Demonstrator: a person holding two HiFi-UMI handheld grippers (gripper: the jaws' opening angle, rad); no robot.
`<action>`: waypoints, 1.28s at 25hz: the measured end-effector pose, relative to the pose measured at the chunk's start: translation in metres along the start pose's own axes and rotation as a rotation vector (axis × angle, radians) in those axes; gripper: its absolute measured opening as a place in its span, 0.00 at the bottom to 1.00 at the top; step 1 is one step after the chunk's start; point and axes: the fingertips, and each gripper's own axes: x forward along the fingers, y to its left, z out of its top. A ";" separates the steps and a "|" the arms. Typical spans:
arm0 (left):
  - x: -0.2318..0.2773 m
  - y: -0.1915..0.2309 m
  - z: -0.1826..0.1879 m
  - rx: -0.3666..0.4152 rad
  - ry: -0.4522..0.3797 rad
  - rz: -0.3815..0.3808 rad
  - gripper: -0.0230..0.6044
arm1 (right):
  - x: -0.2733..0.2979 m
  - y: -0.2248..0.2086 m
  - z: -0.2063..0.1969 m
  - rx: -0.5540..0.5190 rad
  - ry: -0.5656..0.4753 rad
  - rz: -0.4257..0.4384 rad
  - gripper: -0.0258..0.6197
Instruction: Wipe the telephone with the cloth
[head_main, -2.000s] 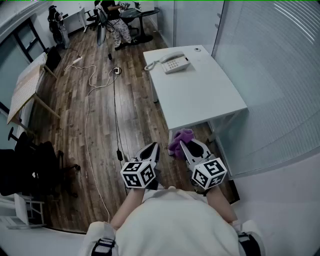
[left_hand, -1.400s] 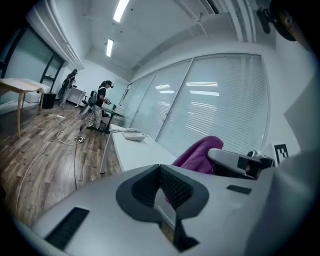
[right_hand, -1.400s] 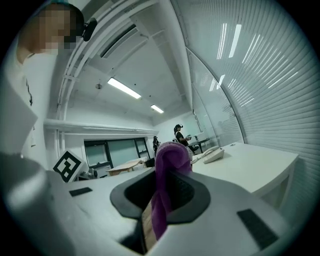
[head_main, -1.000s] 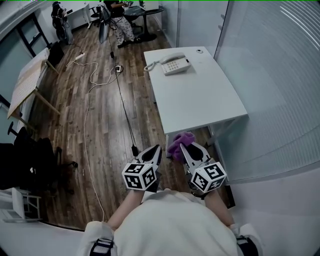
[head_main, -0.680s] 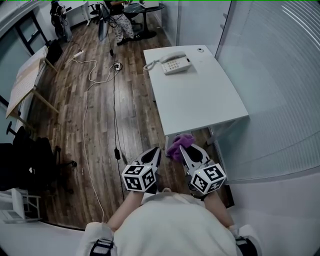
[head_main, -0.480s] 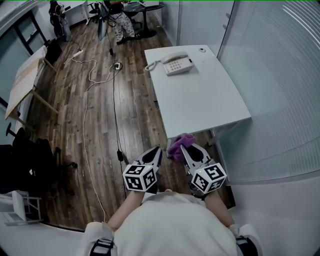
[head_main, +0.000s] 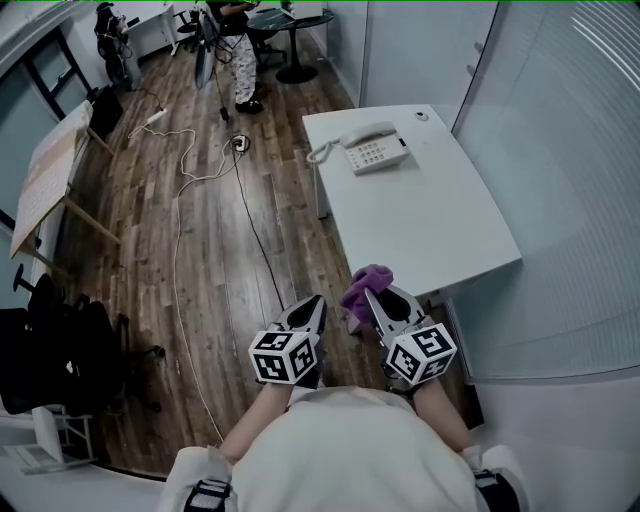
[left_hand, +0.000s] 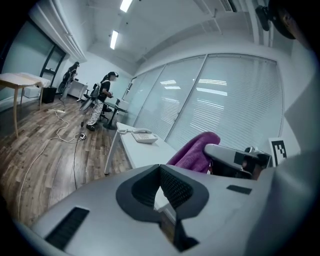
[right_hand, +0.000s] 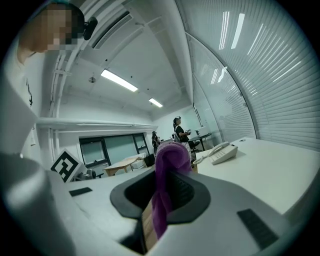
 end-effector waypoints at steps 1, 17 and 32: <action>0.001 0.007 0.008 0.002 -0.002 -0.003 0.07 | 0.010 0.001 0.003 -0.001 0.001 -0.005 0.14; 0.036 0.120 0.099 0.012 -0.003 -0.022 0.07 | 0.139 0.003 0.034 0.000 -0.020 -0.068 0.14; 0.087 0.195 0.158 0.060 0.024 -0.077 0.07 | 0.234 -0.012 0.051 0.006 -0.062 -0.128 0.14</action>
